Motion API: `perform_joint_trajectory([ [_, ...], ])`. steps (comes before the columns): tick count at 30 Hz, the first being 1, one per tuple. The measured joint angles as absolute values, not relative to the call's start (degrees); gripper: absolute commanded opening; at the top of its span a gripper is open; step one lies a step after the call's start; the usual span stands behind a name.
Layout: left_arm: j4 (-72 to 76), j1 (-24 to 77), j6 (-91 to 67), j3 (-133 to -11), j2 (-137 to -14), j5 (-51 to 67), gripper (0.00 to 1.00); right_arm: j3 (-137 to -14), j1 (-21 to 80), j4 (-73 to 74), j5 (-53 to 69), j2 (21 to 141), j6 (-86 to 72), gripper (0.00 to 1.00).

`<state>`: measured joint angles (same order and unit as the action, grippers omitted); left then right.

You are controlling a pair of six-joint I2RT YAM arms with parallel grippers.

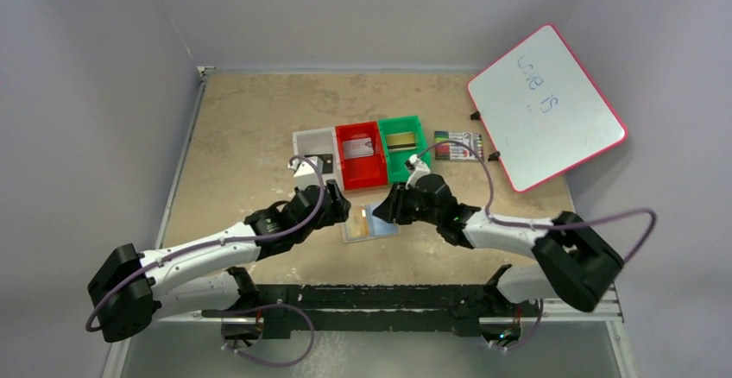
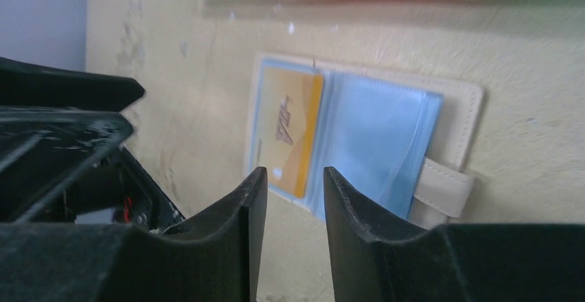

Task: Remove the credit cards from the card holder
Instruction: Remove the credit card from the card holder.

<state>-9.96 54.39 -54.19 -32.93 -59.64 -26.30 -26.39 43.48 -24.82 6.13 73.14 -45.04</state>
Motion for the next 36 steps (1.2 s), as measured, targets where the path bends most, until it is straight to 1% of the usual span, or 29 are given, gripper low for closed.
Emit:
perform_joint_trajectory([
  [3, -10.15, 54.39, -54.46, -32.67, -60.64, -25.50, 0.47, -26.39, 43.48, -28.95, 10.52, 81.12, -45.84, 0.30],
  [6, -10.07, 54.39, -54.43, -32.67, -62.11, -24.10, 0.47, -26.44, 43.48, -31.27, 12.71, 85.67, -46.85, 0.32],
  [10, -9.91, 54.39, -54.41, -32.67, -63.83, -22.90, 0.47, -26.44, 43.48, -31.97, 12.84, 85.82, -47.55, 0.35],
  [15, -9.47, 54.39, -54.41, -32.67, -66.63, -22.37, 0.47, -27.46, 43.48, -32.18, 13.78, 86.30, -46.41, 0.34],
  [23, -7.92, 54.39, -54.46, -32.67, -69.38, -21.61, 0.46, -28.36, 43.48, -35.35, 17.58, 91.46, -46.06, 0.30],
  [29, -5.69, 54.39, -54.48, -32.64, -70.67, -20.75, 0.45, -29.41, 43.48, -35.51, 17.45, 93.36, -46.54, 0.30],
  [36, -1.52, 54.39, -54.85, -30.65, -74.76, -18.57, 0.42, -28.67, 43.48, -36.56, 17.28, 93.38, -48.45, 0.30],
])
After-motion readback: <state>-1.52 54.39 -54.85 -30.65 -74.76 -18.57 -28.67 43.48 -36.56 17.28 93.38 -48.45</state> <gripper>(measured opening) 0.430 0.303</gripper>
